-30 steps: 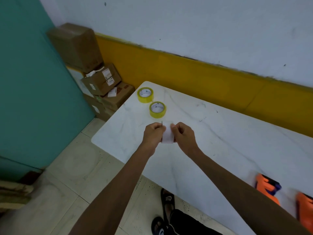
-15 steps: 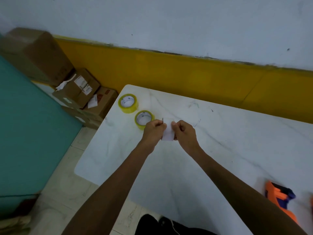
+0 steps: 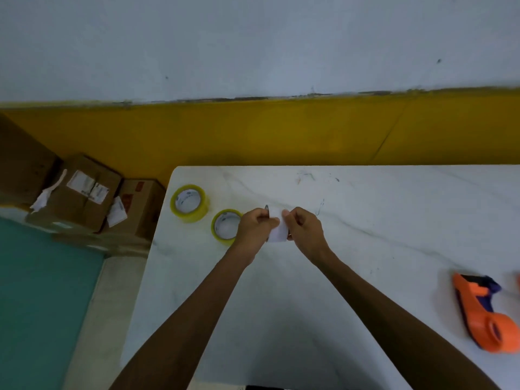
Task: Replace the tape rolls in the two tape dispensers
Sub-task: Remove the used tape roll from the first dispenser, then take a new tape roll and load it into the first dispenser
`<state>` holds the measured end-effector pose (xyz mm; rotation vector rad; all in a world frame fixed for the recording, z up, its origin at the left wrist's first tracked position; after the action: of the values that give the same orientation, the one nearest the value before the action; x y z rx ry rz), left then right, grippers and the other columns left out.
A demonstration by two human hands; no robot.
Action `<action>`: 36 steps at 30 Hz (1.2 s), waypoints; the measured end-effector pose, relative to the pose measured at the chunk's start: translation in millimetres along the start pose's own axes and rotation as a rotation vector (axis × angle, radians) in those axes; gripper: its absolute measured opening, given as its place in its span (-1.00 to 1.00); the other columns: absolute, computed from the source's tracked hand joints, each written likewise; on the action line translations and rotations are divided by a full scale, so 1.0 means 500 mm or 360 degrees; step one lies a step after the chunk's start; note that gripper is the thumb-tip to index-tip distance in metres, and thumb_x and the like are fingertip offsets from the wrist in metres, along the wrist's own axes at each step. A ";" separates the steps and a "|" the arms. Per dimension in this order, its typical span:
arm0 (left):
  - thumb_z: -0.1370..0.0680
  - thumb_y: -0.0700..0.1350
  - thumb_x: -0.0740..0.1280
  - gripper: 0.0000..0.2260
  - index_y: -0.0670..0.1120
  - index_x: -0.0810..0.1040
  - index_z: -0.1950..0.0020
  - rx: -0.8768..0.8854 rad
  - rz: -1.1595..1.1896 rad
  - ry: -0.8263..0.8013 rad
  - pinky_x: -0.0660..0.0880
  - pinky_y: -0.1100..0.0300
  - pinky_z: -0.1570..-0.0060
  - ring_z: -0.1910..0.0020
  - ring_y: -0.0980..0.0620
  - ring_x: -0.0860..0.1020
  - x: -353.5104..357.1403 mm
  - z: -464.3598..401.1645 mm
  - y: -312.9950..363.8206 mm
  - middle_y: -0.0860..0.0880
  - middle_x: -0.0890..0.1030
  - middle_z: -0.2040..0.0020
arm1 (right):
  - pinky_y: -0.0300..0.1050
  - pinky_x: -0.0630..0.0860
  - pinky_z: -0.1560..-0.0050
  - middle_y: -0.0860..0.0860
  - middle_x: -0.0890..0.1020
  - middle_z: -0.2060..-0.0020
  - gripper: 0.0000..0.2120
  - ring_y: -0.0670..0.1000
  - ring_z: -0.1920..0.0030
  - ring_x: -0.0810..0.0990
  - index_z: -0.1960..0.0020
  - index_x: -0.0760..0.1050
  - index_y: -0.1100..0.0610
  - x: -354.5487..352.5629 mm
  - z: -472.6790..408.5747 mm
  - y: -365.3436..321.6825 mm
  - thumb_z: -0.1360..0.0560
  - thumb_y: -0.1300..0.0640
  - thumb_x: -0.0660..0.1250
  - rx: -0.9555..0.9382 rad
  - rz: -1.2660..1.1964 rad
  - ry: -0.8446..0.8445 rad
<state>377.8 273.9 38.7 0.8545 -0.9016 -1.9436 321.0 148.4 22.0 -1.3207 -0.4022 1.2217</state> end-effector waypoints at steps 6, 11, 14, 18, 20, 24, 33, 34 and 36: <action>-0.49 -0.26 0.40 -0.93 -0.15 0.59 0.05 0.0242 -0.0199 -0.0115 0.43 0.23 0.20 0.16 0.00 0.54 -0.012 -0.049 0.006 -0.07 0.61 0.15 | 0.12 0.65 0.05 0.20 0.65 0.19 -0.64 0.18 0.15 0.64 0.10 0.54 0.28 0.014 0.007 -0.008 -0.60 0.00 0.18 0.0140 0.0086 0.0138; -0.45 -0.24 0.35 -0.91 -0.19 0.49 0.24 0.0564 -0.0619 -0.0122 0.36 0.21 0.32 0.33 0.00 0.44 0.018 -0.075 0.013 -0.12 0.54 0.32 | -0.04 0.60 0.06 0.11 0.63 0.13 -0.80 0.11 0.09 0.62 0.04 0.53 0.18 -0.017 0.015 0.008 -0.59 0.11 0.17 0.0214 0.0141 0.0387; -0.50 -0.23 0.29 -0.90 -0.12 0.47 0.22 0.0665 -0.0955 -0.0083 0.34 0.16 0.29 0.26 -0.12 0.51 0.035 -0.095 -0.004 -0.11 0.56 0.26 | 0.11 0.64 -0.03 0.10 0.62 0.14 -0.80 0.10 0.07 0.61 0.06 0.51 0.14 -0.031 0.009 0.017 -0.59 0.06 0.18 0.0220 0.0119 0.0463; -0.57 -0.21 0.23 -0.78 -0.10 0.57 -0.17 0.0735 -0.1336 -0.0147 0.46 0.08 0.01 -0.15 -0.18 0.58 0.047 -0.129 -0.052 -0.14 0.63 -0.14 | 0.15 0.63 -0.06 0.09 0.62 0.13 -0.80 0.11 0.06 0.62 0.04 0.51 0.14 -0.032 -0.006 0.029 -0.59 0.04 0.18 0.0259 0.0070 0.0463; -0.62 -0.16 0.20 -0.62 -0.09 0.40 -0.45 0.0584 -0.1453 -0.0324 0.29 0.10 -0.36 -0.43 -0.13 0.39 0.057 -0.151 -0.095 -0.12 0.45 -0.44 | 0.16 0.62 -0.06 0.09 0.63 0.14 -0.79 0.11 0.05 0.63 0.03 0.51 0.15 -0.026 -0.011 0.038 -0.58 0.04 0.18 0.0273 0.0041 0.0435; -0.62 -0.21 0.18 -0.65 -0.09 0.45 -0.40 0.0591 -0.1751 -0.0422 0.35 0.12 -0.31 -0.35 -0.12 0.45 0.069 -0.165 -0.138 -0.10 0.49 -0.39 | 0.18 0.61 -0.08 0.10 0.63 0.12 -0.78 0.13 0.04 0.62 0.02 0.52 0.16 -0.011 -0.018 0.057 -0.58 0.04 0.19 0.0315 0.0005 0.0366; -0.53 -0.22 0.25 -0.78 -0.21 0.48 -0.17 0.0903 -0.1715 -0.0336 0.43 0.07 0.15 -0.08 -0.15 0.54 0.073 -0.147 -0.111 -0.17 0.56 -0.13 | 0.20 0.61 -0.09 0.17 0.63 0.10 -0.79 0.19 0.02 0.62 0.02 0.52 0.19 0.008 -0.033 0.075 -0.59 0.08 0.19 0.0376 -0.0006 0.0282; -0.53 -0.23 0.26 -0.78 -0.22 0.49 -0.16 0.0953 -0.1649 -0.0314 0.43 0.07 0.16 -0.08 -0.16 0.54 0.070 -0.144 -0.106 -0.18 0.56 -0.13 | 0.21 0.61 -0.08 0.18 0.63 0.10 -0.78 0.19 0.02 0.62 0.01 0.52 0.21 0.009 -0.034 0.075 -0.59 0.08 0.20 0.0380 -0.0012 0.0271; -0.51 -0.24 0.28 -0.76 -0.25 0.54 -0.15 0.1013 -0.1544 -0.0216 0.53 0.01 0.10 -0.07 -0.21 0.57 0.053 -0.143 -0.091 -0.21 0.59 -0.14 | 0.23 0.60 -0.08 0.18 0.63 0.11 -0.77 0.20 0.02 0.62 0.01 0.53 0.22 0.009 -0.036 0.072 -0.58 0.08 0.20 0.0386 -0.0024 0.0248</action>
<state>406.9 249.8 -41.8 1.7915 -1.3832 -2.5649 321.5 135.6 -16.6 -1.1909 -0.1467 1.1082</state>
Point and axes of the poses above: each hand's wrist, its own z-axis away from the middle knuckle, its own x-axis out of the palm, y = z × x, the point moved 5 cm from there along -z, towards the middle knuckle
